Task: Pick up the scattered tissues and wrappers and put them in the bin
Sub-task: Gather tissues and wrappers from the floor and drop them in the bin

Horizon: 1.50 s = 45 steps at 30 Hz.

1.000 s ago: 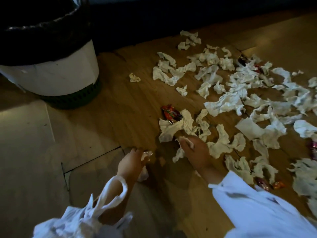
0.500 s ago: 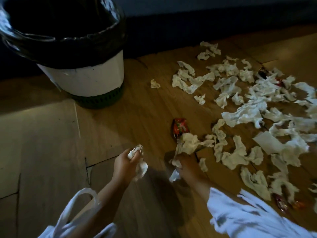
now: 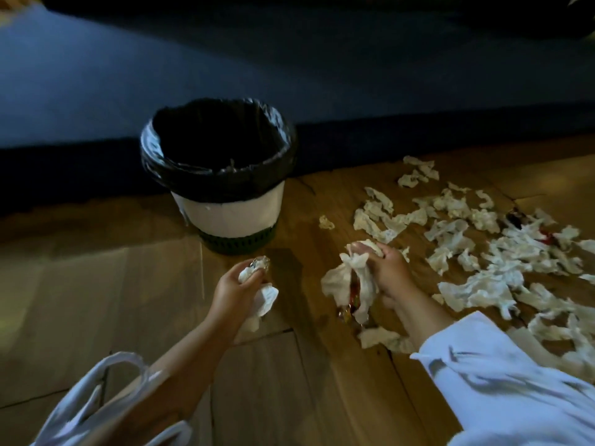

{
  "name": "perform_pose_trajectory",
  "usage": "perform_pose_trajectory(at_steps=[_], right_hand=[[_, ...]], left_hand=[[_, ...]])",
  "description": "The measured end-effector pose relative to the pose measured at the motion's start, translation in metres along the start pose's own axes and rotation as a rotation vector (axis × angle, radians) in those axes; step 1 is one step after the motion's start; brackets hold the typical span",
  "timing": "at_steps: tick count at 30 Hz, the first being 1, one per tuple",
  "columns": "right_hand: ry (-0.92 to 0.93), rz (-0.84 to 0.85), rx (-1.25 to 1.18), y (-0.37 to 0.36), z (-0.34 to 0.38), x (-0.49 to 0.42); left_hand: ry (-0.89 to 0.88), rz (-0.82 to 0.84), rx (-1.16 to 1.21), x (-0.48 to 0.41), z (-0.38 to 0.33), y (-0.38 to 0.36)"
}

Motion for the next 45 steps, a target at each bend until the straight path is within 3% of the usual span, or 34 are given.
perform_pose_trajectory(at_steps=[7, 11, 16, 18, 21, 23, 30, 35, 38, 41, 45], right_hand=[[0.216, 0.106, -0.007, -0.058, 0.126, -0.053], [0.362, 0.175, -0.129, -0.101, 0.204, -0.088], [0.356, 0.389, -0.407, -0.155, 0.261, -0.136], [0.383, 0.339, -0.209, -0.169, 0.260, -0.162], [0.538, 0.182, 0.311, -0.178, 0.236, -0.187], [0.687, 0.138, 0.587, -0.182, 0.217, -0.186], [0.742, 0.107, 0.848, -0.185, 0.188, -0.197], [0.822, 0.017, 0.724, -0.175, 0.189, -0.188], [0.789, 0.116, 0.652, -0.167, 0.177, -0.186], [0.709, 0.253, 0.506, -0.140, 0.155, -0.177], [0.556, 0.187, 0.443, -0.062, 0.103, -0.155]], left_hand=[[-0.148, -0.131, 0.046, -0.020, -0.093, 0.025], [-0.171, -0.267, 0.087, -0.040, -0.136, 0.043], [-0.244, -0.410, 0.103, -0.079, -0.191, 0.064], [-0.303, -0.503, 0.036, -0.095, -0.210, 0.072], [-0.355, -0.554, -0.003, -0.130, -0.216, 0.083], [-0.340, -0.550, -0.052, -0.151, -0.204, 0.090], [-0.287, -0.490, -0.428, -0.187, -0.176, 0.089], [-0.286, -0.556, -0.608, -0.178, -0.178, 0.085], [-0.457, -0.544, -0.771, -0.163, -0.194, 0.069], [-0.623, -0.335, -0.961, -0.151, -0.207, 0.030], [-0.848, -0.049, -0.880, -0.119, -0.205, -0.044]])
Point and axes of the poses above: each hand's wrist, its own x-axis away from the middle knuckle, its own y-axis out of the back of the hand, z = x × y, the point moved 8 cm from there along -x, towards the middle knuckle, and after that the axes turned 7 degrees about z, right-handed, at the moved point
